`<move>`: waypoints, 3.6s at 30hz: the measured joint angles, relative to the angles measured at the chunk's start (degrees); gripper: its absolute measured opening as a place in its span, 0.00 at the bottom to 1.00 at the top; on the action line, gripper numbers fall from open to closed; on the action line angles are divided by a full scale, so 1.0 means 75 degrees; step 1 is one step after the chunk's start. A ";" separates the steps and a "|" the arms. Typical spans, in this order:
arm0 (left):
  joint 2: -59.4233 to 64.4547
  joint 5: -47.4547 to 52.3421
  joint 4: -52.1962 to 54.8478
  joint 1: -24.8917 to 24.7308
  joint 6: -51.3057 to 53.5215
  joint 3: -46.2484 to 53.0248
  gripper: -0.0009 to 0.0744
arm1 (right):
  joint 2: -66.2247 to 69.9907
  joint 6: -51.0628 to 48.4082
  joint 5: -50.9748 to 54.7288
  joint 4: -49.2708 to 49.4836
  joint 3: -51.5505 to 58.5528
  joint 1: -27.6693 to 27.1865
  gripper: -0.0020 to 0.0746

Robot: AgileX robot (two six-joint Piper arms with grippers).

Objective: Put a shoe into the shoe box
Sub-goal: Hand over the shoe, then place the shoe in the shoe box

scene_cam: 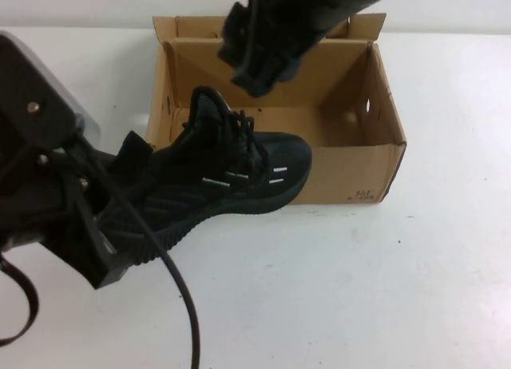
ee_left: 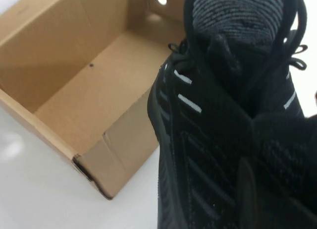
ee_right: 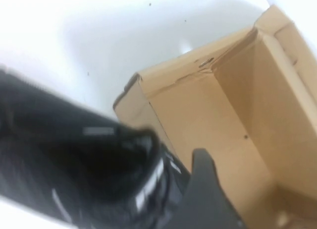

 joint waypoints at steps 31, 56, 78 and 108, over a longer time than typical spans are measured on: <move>-0.0444 0.4572 -0.3933 0.2994 0.5277 -0.0653 0.08 | -0.1716 -0.1738 0.0704 0.2185 0.2822 0.0000 0.88; -0.0370 0.4938 -0.4956 0.3171 0.5797 -0.0684 0.08 | -0.1421 -0.2438 0.0644 0.3689 0.2864 0.0000 0.07; -0.0370 0.3112 -0.5457 0.3171 0.2854 -0.0684 0.90 | -0.1134 -0.2350 0.0652 0.3398 0.2875 0.0000 0.06; -0.1526 0.1824 -0.0138 0.3171 -0.1598 -0.0684 0.01 | 0.2119 -0.2623 0.0717 0.0528 -0.1701 -0.1480 0.06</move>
